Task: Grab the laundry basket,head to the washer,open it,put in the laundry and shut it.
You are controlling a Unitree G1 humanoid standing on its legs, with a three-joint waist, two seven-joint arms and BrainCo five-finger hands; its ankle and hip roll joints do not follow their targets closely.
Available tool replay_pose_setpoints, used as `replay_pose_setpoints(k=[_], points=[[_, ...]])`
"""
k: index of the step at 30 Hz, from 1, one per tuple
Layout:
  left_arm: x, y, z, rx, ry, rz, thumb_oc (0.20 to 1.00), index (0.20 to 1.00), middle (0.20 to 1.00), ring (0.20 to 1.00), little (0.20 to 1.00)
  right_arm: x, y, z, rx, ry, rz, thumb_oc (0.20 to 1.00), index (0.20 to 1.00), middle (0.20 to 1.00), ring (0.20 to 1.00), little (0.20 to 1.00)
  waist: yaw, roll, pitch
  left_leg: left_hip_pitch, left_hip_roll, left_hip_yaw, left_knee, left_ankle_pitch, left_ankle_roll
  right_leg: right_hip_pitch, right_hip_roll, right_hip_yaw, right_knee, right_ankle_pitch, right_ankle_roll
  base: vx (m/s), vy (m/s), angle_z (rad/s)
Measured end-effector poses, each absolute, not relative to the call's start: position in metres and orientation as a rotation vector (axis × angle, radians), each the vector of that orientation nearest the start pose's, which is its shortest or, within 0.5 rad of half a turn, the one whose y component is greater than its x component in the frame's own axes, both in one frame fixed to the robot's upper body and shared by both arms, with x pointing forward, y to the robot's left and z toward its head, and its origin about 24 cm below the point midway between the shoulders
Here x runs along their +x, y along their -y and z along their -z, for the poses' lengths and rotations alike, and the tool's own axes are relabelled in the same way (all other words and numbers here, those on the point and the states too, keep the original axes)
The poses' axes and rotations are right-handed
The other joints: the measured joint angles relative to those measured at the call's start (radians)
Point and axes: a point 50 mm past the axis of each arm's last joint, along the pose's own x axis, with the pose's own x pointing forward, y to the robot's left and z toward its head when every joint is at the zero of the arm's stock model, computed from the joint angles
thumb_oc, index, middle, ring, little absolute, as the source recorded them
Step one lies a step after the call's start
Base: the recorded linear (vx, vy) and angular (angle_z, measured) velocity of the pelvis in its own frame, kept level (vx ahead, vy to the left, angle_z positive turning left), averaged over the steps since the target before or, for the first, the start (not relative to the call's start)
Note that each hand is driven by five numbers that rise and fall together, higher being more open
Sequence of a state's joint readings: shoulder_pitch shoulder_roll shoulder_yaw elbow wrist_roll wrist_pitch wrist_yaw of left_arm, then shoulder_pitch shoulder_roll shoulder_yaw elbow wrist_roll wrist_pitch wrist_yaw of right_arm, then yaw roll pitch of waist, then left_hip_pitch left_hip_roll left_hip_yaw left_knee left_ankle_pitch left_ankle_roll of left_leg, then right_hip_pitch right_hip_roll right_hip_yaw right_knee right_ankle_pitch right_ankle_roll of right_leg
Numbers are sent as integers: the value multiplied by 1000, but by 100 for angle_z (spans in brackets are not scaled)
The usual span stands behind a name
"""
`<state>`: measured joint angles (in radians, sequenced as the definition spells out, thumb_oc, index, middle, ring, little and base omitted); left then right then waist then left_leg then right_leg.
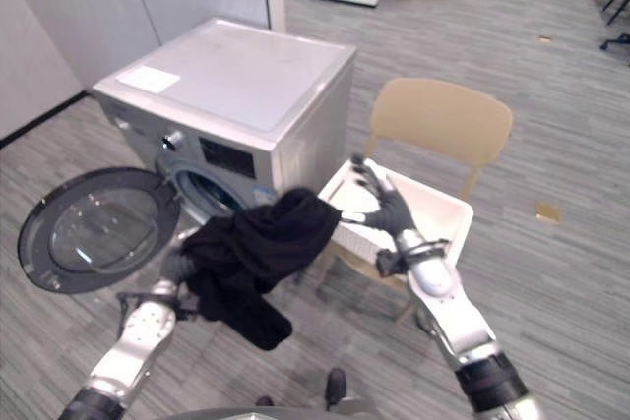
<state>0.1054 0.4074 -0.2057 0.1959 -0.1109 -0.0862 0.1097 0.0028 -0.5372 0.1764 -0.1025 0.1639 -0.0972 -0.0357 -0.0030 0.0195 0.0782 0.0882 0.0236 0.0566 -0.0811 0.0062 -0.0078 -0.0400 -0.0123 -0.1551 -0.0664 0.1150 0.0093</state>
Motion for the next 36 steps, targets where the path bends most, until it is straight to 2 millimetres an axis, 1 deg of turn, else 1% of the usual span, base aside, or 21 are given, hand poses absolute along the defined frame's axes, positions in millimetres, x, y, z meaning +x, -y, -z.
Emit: replay_pose_setpoints(k=[4, 7, 9, 12, 14, 16, 19, 20, 21, 22, 23, 24, 25, 26, 28, 29, 31, 32, 33, 35, 36], points=[[190, -231, 47, 337, -429, 9, 200, 200, 200, 200, 200, 225, 230, -27, -519, -130, -138, 1000, 1000, 1000, 1000, 1000, -1, 5, -4, 0, 0, 1, -5, -8, 2, 9, 1, 2, -12, 4, -1, -2, -14, -1], [147, -244, 88, 303, -663, -16, 200, 200, 200, 200, 200, 189, 258, 40, -527, -467, -60, 1000, 1000, 1000, 1000, 1000, -5, 11, -4, -1, 2, 9, -6, -18, 5, 6, 2, 6, -12, 3, -2, -5, -19, -5], [106, -252, 112, 267, -858, -61, 200, 200, 200, 200, 200, 154, 274, 76, -535, -699, -19, 1000, 1000, 1000, 1000, 1000, -6, 19, 0, -10, 3, 12, -6, -22, 8, -5, 4, 13, -12, 3, -1, -35, -43, -9], [96, -256, 116, 235, -890, -110, 200, 200, 200, 200, 200, 147, 277, 83, -553, -747, -17, 1000, 1000, 1000, 1000, 1000, 0, 21, 5, -16, 4, 11, -4, -15, 4, -11, 5, 12, -13, 4, -1, -80, -36, 1], [95, -256, 117, 228, -894, -119, 200, 200, 200, 200, 200, 154, 275, 81, -553, -723, -19, 1000, 1000, 1000, 1000, 1000, 14, 24, 15, -23, 4, 5, 5, -5, -2, -8, 8, 6, -12, 4, 0, -168, -48, 12], [117, -255, 112, 196, -838, -140, 200, 200, 200, 200, 200, 158, 270, 81, -529, -706, -7, 1000, 1000, 1000, 1000, 1000, 9, 21, 43, -80, -1, -45, 71, -14, -10, -12, -1, -22, -13, 0, -6, -137, -21, 69], [151, -247, 102, 186, -733, -141, 200, 200, 200, 200, 200, 168, 266, 78, -524, -674, -5, 1000, 1000, 1000, 1000, 1000, 40, 24, 120, -175, 2, -95, 116, -16, -41, -33, -10, -104, -12, 1, -6, -88, 20, 101], [156, -246, 100, 188, -720, -144, 200, 200, 200, 200, 200, 168, 266, 79, -522, -674, -2, 1000, 1000, 1000, 1000, 1000, 39, 18, 137, -189, 16, -54, 120, -36, -41, -36, -20, -138, -13, 5, -11, -6, 40, 109], [165, -246, 96, 188, -698, -145, 200, 200, 200, 200, 200, 171, 264, 79, -516, -669, 7, 1000, 1000, 1000, 1000, 1000, 35, 0, 150, -209, 30, 34, 138, -57, -48, -45, -45, -191, -13, 7, -31, 114, 87, 154], [172, -244, 92, 160, -673, -152, 200, 200, 200, 200, 200, 173, 262, 79, -512, -667, 17, 1000, 1000, 1000, 1000, 1000, 33, -33, 165, -234, 64, 177, 155, -51, -37, -66, -78, -227, -6, 3, -39, 106, 68, 127], [168, -245, 93, 156, -679, -158, 200, 200, 200, 200, 200, 179, 261, 77, -512, -650, 22, 1000, 1000, 1000, 1000, 1000, 42, -39, 169, -218, 74, 193, 150, -52, -38, -67, -83, -227, -5, 0, -38, 150, 175, 108], [163, -244, 96, 152, -698, -162, 200, 200, 200, 200, 200, 186, 260, 74, -514, -632, 32, 1000, 1000, 1000, 1000, 1000, 27, -32, 168, -197, 92, 243, 149, -64, -32, -49, -87, -257, -9, 3, -35, 79, 185, 50], [160, -242, 98, 146, -705, -161, 200, 200, 200, 200, 200, 188, 261, 72, -517, -618, 40, 1000, 1000, 1000, 1000, 1000, 35, -12, 170, -171, 102, 237, 125, -74, -28, -39, -86, -274, 3, 1, -26, 169, 293, 78], [167, -239, 96, 140, -685, -161, 200, 200, 200, 200, 200, 187, 262, 74, -498, -627, 68, 1000, 1000, 1000, 1000, 1000, 35, -12, 176, -174, 109, 256, 130, -76, -23, -33, -100, -296, 30, -15, 5, 212, 294, 91], [181, -234, 88, 141, -632, -146, 200, 200, 200, 200, 200, 175, 254, 88, -499, -691, 39, 1000, 1000, 1000, 1000, 1000, 29, -44, 164, -185, 109, 332, 167, -87, -23, -10, -154, -393, 43, -36, 31, 245, 290, 132], [185, -233, 86, 142, -622, -140, 200, 200, 200, 200, 200, 172, 253, 90, -500, -705, 35, 1000, 1000, 1000, 1000, 1000, 28, -47, 162, -190, 107, 327, 164, -88, -20, -18, -168, -401, 67, -39, 34, 221, 248, 104], [178, -236, 89, 147, -644, -148, 200, 200, 200, 200, 200, 180, 244, 90, -489, -690, 17, 1000, 1000, 1000, 1000, 1000, 41, -61, 151, -204, 75, 310, 171, -70, -5, -27, -219, -404, 144, -67, 66, 208, 207, 47], [175, -238, 90, 154, -654, -150, 200, 200, 200, 200, 200, 183, 238, 90, -480, -682, 4, 1000, 1000, 1000, 1000, 1000, 41, -72, 144, -202, 52, 299, 175, -77, 8, -36, -255, -404, 207, -88, 97, 204, 156, 66], [174, -242, 89, 166, -656, -151, 200, 200, 200, 200, 200, 183, 232, 91, -469, -679, -7, 1000, 1000, 1000, 1000, 1000, 33, -80, 132, -204, 39, 286, 175, -60, 35, -53, -280, -371, 281, -109, 89, 204, 131, 76], [174, -251, 86, 197, -652, -164, 200, 200, 200, 200, 200, 180, 222, 96, -457, -690, -36, 1000, 1000, 1000, 1000, 1000, 35, -115, 118, -196, 5, 257, 169, -40, 68, -100, -318, -259, 400, -126, 99, 168, 114, 70], [177, -258, 84, 217, -655, -175, 200, 200, 200, 200, 200, 183, 212, 95, -455, -670, -69, 1000, 1000, 1000, 1000, 1000, 16, -112, 121, -186, -9, 206, 152, -32, 88, -177, -306, -110, 549, -166, 124, 145, 91, 88]])
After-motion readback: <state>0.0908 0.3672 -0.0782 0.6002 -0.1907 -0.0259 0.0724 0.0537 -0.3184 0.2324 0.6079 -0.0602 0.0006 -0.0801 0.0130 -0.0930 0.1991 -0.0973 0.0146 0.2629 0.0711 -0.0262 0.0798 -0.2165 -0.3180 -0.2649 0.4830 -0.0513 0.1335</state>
